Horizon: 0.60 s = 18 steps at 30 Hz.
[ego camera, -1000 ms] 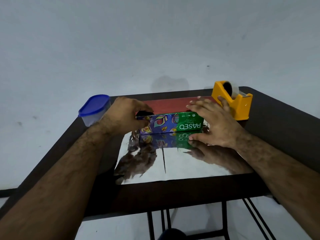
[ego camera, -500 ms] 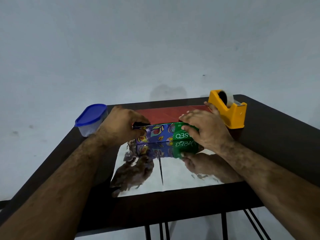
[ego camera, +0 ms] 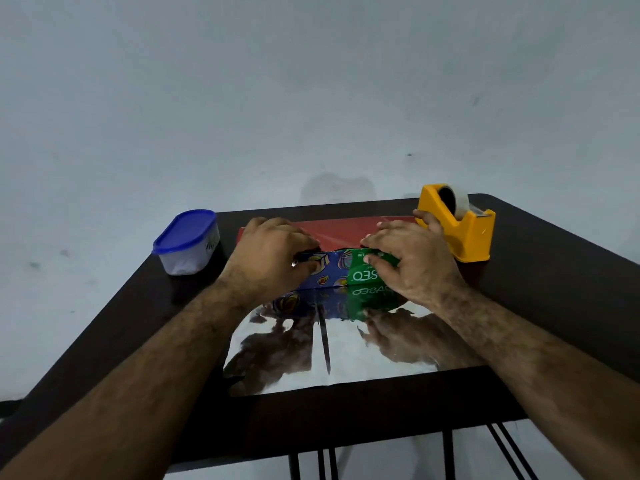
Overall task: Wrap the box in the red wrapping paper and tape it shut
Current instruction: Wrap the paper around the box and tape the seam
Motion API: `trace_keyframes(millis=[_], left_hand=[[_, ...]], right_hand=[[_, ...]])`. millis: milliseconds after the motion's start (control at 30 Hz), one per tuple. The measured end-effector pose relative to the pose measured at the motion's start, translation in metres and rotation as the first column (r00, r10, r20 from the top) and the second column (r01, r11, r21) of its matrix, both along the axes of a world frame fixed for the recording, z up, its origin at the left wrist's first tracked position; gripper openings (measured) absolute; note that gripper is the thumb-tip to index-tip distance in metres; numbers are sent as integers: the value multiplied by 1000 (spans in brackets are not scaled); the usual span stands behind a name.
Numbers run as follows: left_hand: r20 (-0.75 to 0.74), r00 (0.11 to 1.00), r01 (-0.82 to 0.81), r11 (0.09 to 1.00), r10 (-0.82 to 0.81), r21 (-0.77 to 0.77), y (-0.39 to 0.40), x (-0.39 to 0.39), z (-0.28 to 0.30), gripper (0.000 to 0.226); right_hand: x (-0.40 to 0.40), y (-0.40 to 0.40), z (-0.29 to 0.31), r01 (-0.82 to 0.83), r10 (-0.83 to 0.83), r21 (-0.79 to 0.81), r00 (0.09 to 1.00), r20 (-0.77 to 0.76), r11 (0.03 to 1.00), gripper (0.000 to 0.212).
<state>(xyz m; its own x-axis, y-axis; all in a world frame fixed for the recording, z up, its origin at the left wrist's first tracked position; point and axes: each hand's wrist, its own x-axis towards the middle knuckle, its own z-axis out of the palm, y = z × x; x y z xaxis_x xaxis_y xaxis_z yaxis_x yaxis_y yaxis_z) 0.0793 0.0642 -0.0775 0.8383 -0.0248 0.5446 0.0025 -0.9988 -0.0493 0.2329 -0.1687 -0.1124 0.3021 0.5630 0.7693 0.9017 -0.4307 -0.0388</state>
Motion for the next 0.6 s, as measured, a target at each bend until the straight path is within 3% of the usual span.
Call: trace_keyframes(millis=[133, 367, 600], left_hand=[[76, 997, 25, 998, -21, -53, -18, 2, -4, 49], [162, 987, 13, 1000, -16, 19, -30, 12, -18, 18], [212, 976, 47, 998, -55, 43, -31, 14, -23, 16]], right_hand=[[0, 2, -2, 8, -8, -17, 1000, -2, 1000, 27], [-1, -1, -2, 37, -37, 13, 999, 37, 999, 26], [-1, -3, 4, 53, -53, -27, 998, 30, 998, 34]])
